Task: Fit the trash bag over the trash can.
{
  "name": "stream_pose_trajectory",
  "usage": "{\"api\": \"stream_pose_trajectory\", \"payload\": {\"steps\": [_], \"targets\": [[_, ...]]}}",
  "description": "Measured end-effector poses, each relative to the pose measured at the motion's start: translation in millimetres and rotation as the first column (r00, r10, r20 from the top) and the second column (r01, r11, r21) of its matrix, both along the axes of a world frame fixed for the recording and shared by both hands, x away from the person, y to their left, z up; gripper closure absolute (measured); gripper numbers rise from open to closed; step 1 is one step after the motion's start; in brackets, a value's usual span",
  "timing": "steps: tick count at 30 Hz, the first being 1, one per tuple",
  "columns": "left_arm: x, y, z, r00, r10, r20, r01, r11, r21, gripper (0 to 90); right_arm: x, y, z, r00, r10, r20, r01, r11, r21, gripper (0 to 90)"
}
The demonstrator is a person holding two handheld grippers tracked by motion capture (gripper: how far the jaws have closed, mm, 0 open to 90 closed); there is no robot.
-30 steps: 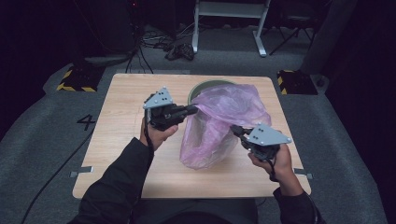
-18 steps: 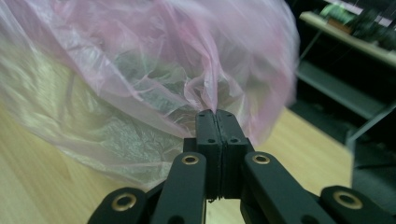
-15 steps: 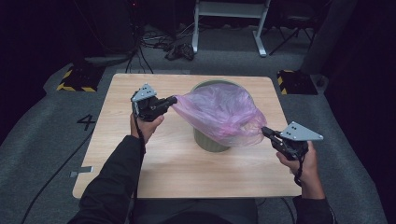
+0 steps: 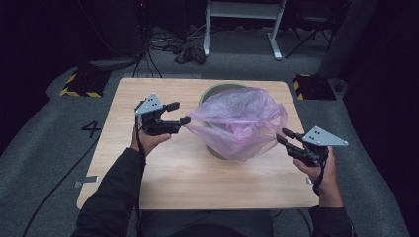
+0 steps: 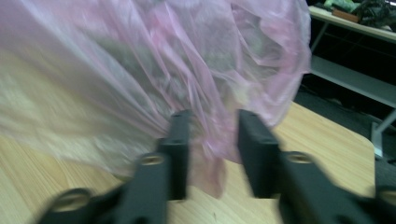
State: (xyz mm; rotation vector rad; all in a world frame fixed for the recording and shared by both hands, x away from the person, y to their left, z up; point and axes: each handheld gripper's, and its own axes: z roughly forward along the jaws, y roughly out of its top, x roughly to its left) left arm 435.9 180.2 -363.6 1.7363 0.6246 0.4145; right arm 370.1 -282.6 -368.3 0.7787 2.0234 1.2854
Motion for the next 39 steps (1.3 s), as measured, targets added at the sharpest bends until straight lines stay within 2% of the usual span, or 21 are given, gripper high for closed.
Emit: {"api": "stream_pose_trajectory", "payload": {"steps": [1,2,3,5,6,9,12,14,15,16,17,19,20,21,22,23,26,29,31,34,39], "targets": [[-3.8,-0.4,3.9,0.9998,-0.019,0.011,0.019,0.9998,0.010,24.5,-0.3,0.2,1.6,1.0000,-0.001,0.003,0.001,1.0000,0.009,50.0],[-7.2,-1.2,8.0,0.9988,-0.046,0.017,0.046,0.9989,0.011,24.5,-0.3,0.2,1.6,1.0000,-0.001,0.003,0.001,1.0000,0.009,50.0],[-14.0,-4.7,16.6,0.9973,-0.065,0.034,0.064,0.9975,0.029,22.0,-1.7,1.1,5.4,0.9998,-0.012,0.014,0.012,0.9998,0.016,39.4],[-16.8,-6.8,20.7,0.9960,-0.074,0.049,0.073,0.9968,0.033,21.3,-3.0,1.3,7.6,0.9997,-0.008,0.023,0.007,0.9997,0.021,35.1],[-20.3,-9.6,26.1,0.9934,-0.096,0.063,0.093,0.9946,0.046,20.8,-4.9,1.7,9.8,0.9996,-0.006,0.027,0.005,0.9997,0.025,31.9],[-24.9,-16.8,37.6,0.9896,-0.109,0.093,0.102,0.9919,0.076,19.9,-8.5,3.2,16.9,0.9994,-0.001,0.034,0.000,0.9998,0.018,25.6],[-24.3,-24.2,47.8,0.9886,-0.112,0.101,0.102,0.9899,0.098,20.0,-6.5,4.8,24.7,0.9986,-0.011,0.052,0.011,0.9999,0.006,23.9],[-21.6,-28.1,50.1,0.9916,-0.071,0.108,0.056,0.9885,0.140,27.4,1.2,6.6,30.5,0.9980,-0.021,0.059,0.022,0.9998,-0.005,23.9],[-18.4,-29.6,49.3,0.9936,-0.056,0.098,0.040,0.9855,0.165,34.4,6.3,7.2,33.0,0.9978,-0.029,0.060,0.030,0.9995,-0.008,24.2],[-14.4,-29.9,47.1,0.9951,-0.047,0.088,0.032,0.9856,0.166,43.4,12.4,7.2,34.8,0.9978,-0.035,0.057,0.036,0.9993,-0.008,24.8],[-9.7,-28.5,44.4,0.9964,-0.044,0.073,0.032,0.9870,0.158,45.7,19.8,6.5,35.8,0.9983,-0.039,0.042,0.039,0.9992,-0.003,25.6],[-0.5,-24.3,37.0,0.9977,-0.040,0.055,0.032,0.9882,0.150,66.3,35.3,4.8,36.1,0.9969,-0.074,0.025,0.074,0.9972,-0.004,28.6],[4.0,-21.2,33.0,0.9988,-0.029,0.039,0.023,0.9906,0.135,67.2,43.1,4.0,35.7,0.9958,-0.091,0.011,0.091,0.9958,-0.007,29.8],[9.1,-16.3,27.5,0.9986,-0.049,0.020,0.046,0.9928,0.111,76.6,59.3,1.6,34.3,0.9943,-0.104,-0.025,0.104,0.9946,0.001,40.3],[11.5,-14.4,24.2,0.9987,-0.050,0.010,0.048,0.9927,0.111,79.4,63.9,1.5,33.9,0.9937,-0.106,-0.034,0.107,0.9943,0.003,45.9],[15.0,-11.8,20.1,0.9990,-0.045,-0.003,0.045,0.9921,0.118,79.4,63.9,1.5,33.9,0.9937,-0.106,-0.034,0.107,0.9943,0.003,45.9],[24.7,-5.7,6.9,0.9975,-0.039,-0.058,0.046,0.9926,0.113,86.5,81.1,3.0,33.2,0.9934,-0.096,-0.064,0.097,0.9951,0.018,75.2],[33.6,-4.0,-6.4,0.9961,-0.007,-0.088,0.018,0.9910,0.132,87.3,94.1,10.2,32.4,0.9926,-0.108,-0.056,0.107,0.9941,-0.016,86.2],[37.3,-4.3,-13.0,0.9946,-0.002,-0.104,0.017,0.9892,0.145,86.4,104.1,16.9,30.5,0.9923,-0.106,-0.064,0.106,0.9943,0.002,89.3],[42.4,-4.6,-26.0,0.9909,0.026,-0.132,-0.003,0.9853,0.171,85.4,110.3,22.5,27.9,0.9914,-0.115,-0.063,0.114,0.9934,-0.010,89.6],[46.2,-6.0,-43.2,0.9873,0.052,-0.150,-0.018,0.9754,0.220,86.1,125.5,30.0,20.1,0.9877,-0.129,-0.089,0.129,0.9916,-0.002,89.7]]}}
